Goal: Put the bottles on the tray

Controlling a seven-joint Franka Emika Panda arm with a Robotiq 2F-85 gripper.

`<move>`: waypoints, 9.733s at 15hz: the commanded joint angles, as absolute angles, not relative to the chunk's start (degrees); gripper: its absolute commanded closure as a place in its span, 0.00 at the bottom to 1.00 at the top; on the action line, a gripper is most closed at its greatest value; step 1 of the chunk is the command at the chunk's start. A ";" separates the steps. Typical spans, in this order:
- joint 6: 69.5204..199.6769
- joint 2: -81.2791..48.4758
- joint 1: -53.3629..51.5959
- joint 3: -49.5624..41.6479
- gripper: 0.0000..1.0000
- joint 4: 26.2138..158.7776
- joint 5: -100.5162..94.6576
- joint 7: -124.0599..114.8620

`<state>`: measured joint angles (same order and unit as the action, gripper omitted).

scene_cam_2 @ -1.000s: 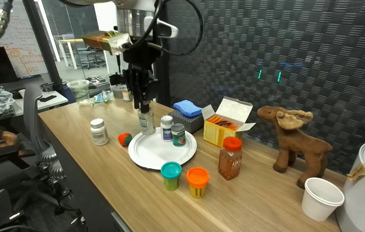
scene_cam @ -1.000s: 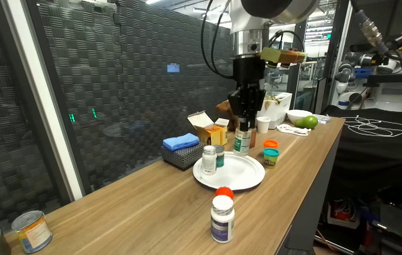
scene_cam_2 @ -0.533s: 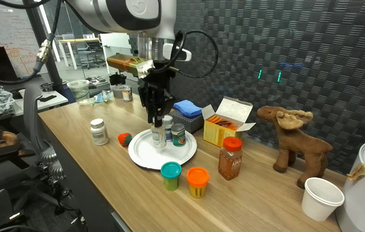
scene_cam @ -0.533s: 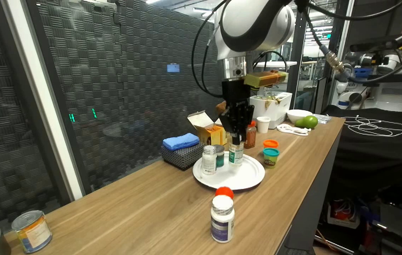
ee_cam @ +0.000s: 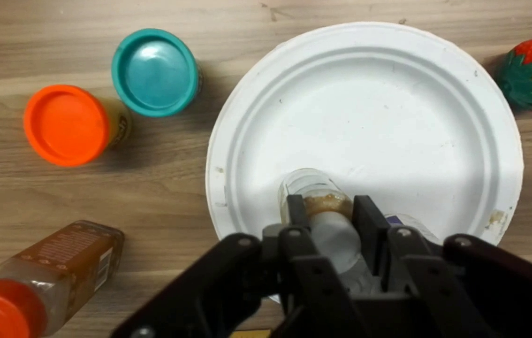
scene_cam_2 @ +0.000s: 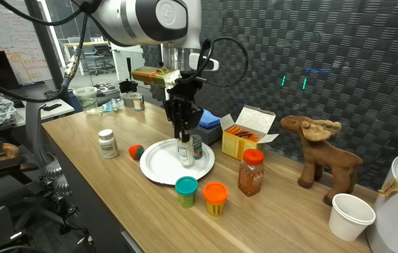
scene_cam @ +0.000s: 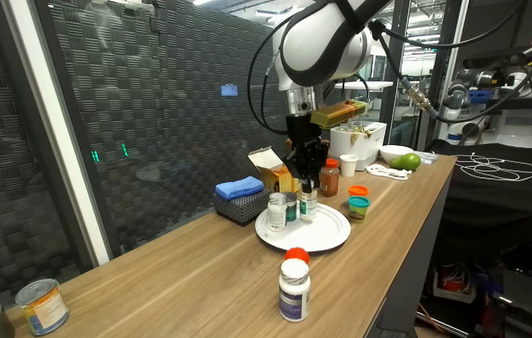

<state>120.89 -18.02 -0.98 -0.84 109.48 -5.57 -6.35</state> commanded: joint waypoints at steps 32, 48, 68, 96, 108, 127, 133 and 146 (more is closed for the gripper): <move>121.97 -5.22 -4.00 1.44 0.00 116.22 -2.34 -14.40; 121.84 -3.61 -13.28 11.60 0.00 126.33 -2.77 -17.88; 128.24 -9.22 -11.98 11.25 0.19 126.06 -3.07 -2.48; 129.81 -0.46 -5.00 4.45 0.80 124.98 -0.78 -7.62; 126.85 -5.83 -3.47 1.77 0.80 123.63 -8.33 -13.67; 127.57 -12.50 -1.01 -1.09 0.80 118.97 -6.47 -11.55; 126.66 -13.63 -0.41 -0.99 0.80 118.24 -5.31 -8.76; 125.17 -2.14 -1.69 0.85 0.00 124.94 -1.34 -9.34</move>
<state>127.16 -9.15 -0.91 -0.54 121.35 -5.53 -9.14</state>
